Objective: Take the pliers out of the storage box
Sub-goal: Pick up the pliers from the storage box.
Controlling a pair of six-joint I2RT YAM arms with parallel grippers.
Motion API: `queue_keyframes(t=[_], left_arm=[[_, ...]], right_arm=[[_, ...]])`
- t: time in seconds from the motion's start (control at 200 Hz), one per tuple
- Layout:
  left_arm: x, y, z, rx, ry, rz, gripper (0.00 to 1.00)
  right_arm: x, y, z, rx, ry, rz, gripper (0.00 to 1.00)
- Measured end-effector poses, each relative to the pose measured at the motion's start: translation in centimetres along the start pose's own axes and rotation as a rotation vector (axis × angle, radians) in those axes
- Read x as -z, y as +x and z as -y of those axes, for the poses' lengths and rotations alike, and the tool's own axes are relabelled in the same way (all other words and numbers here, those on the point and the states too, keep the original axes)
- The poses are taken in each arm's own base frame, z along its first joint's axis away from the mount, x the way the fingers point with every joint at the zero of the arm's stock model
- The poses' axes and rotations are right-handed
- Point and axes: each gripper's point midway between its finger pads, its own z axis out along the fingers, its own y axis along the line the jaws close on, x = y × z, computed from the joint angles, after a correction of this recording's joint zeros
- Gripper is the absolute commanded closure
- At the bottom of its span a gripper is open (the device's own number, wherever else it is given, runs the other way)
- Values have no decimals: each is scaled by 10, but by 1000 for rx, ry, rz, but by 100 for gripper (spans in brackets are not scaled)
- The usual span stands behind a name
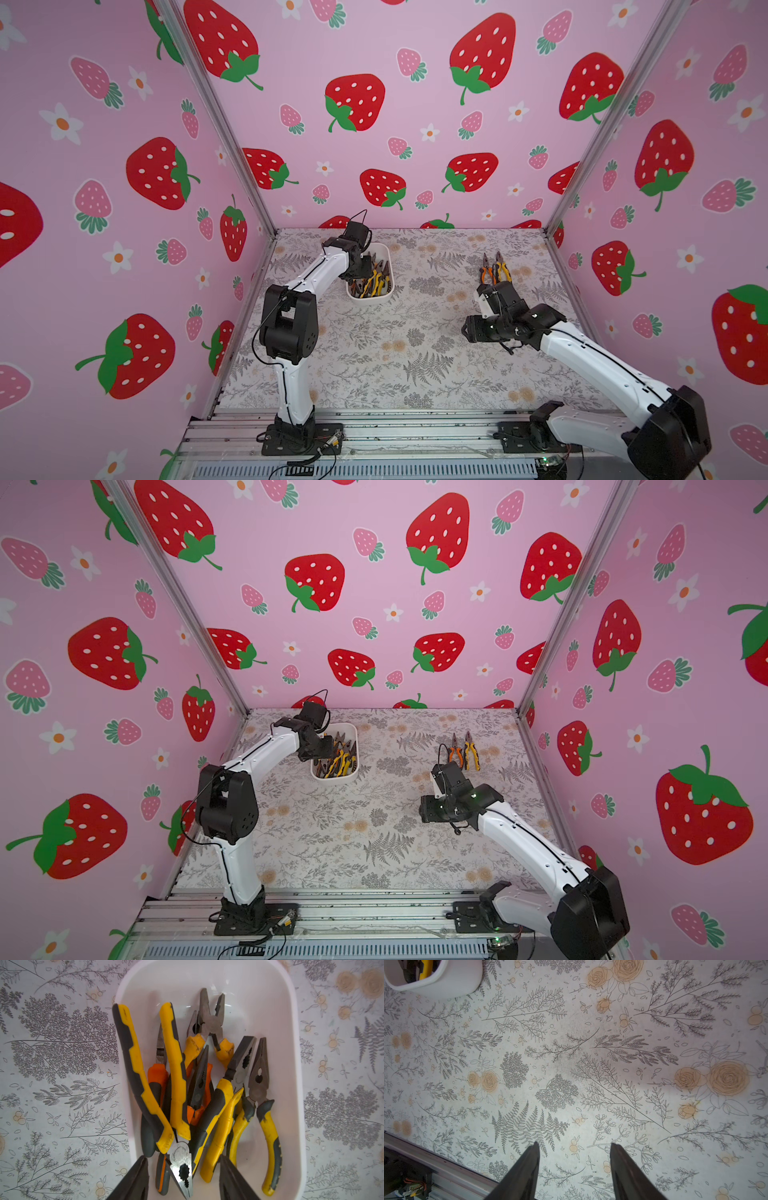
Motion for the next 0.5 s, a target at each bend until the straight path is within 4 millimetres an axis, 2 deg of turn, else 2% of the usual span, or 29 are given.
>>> queue_keyframes(t=[0.11, 0.36, 0.5], left_arm=[[1, 3, 4, -28, -27, -2, 49], [-4, 5, 17, -95, -54, -22, 50], [-9, 5, 36, -190, -96, -24, 54]], right_arm=[[-1, -1, 0, 0, -2, 4, 41], [-7, 9, 5, -1, 10, -20, 41], [-8, 11, 5, -2, 7, -26, 41]])
